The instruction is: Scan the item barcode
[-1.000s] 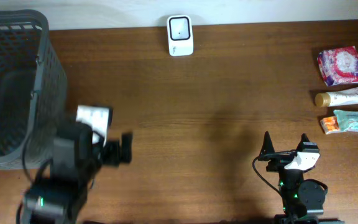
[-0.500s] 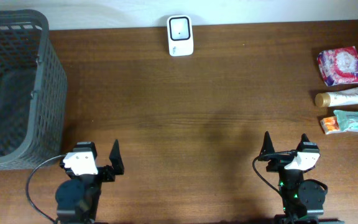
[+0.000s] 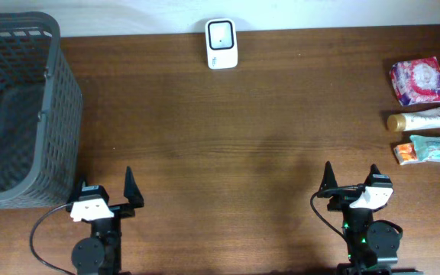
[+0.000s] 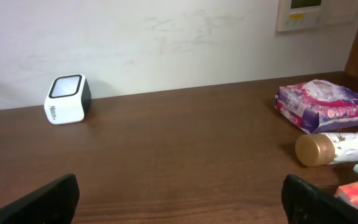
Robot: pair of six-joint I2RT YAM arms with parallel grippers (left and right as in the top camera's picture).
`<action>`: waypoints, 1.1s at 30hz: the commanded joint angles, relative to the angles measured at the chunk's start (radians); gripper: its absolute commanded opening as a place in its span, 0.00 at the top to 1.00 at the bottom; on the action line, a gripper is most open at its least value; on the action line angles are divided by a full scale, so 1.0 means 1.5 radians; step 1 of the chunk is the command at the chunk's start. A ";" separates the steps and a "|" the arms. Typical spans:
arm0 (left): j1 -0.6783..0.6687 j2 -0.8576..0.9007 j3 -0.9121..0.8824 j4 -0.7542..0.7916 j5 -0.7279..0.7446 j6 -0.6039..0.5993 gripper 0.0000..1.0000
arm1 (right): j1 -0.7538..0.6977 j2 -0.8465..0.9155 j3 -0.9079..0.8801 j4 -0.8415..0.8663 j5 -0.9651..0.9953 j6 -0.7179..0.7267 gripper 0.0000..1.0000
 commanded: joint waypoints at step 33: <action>-0.062 -0.006 -0.005 -0.042 0.001 0.005 0.01 | -0.003 -0.005 -0.006 -0.002 0.008 0.002 0.02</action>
